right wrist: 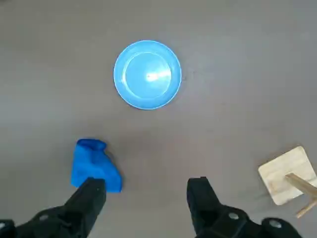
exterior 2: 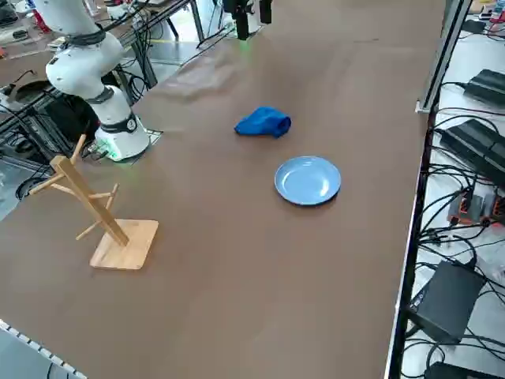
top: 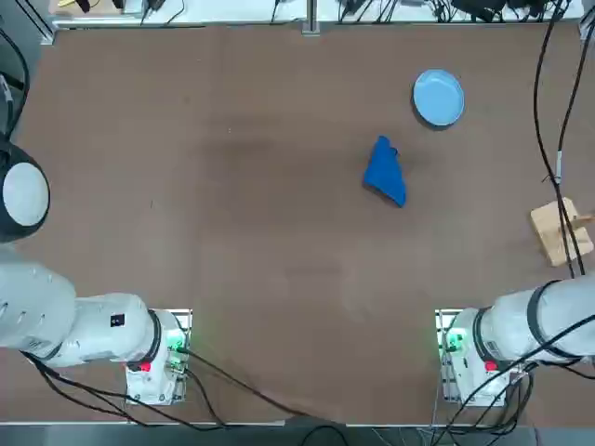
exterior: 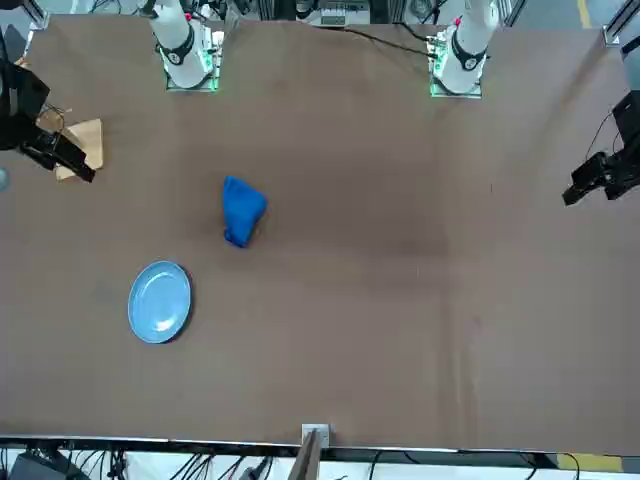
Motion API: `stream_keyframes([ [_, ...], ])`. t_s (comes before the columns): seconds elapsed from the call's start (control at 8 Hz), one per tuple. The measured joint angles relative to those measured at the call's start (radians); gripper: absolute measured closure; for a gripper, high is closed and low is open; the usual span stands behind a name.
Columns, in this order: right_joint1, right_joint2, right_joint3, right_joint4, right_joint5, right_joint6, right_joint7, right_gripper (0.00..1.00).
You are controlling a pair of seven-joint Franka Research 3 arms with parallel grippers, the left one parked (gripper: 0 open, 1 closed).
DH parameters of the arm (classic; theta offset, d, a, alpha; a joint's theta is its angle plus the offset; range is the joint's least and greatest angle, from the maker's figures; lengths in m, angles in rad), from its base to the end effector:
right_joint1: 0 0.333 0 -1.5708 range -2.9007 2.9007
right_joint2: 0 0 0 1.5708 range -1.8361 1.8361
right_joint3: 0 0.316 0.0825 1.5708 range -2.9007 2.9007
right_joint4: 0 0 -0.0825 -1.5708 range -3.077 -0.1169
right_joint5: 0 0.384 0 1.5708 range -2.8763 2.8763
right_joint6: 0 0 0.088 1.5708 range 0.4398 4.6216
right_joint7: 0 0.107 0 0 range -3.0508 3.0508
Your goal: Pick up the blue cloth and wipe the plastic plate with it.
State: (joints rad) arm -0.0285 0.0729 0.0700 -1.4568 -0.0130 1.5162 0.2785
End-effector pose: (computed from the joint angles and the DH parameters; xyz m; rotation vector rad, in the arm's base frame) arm 0.5717 0.0207 0.6323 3.1095 -0.3714 -0.0186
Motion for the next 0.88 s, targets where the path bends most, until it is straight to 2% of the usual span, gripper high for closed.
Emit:
stream_keyframes([
  [0.88,0.004,0.009,0.017,-0.01,-0.006,-0.002,-0.004,0.0],
])
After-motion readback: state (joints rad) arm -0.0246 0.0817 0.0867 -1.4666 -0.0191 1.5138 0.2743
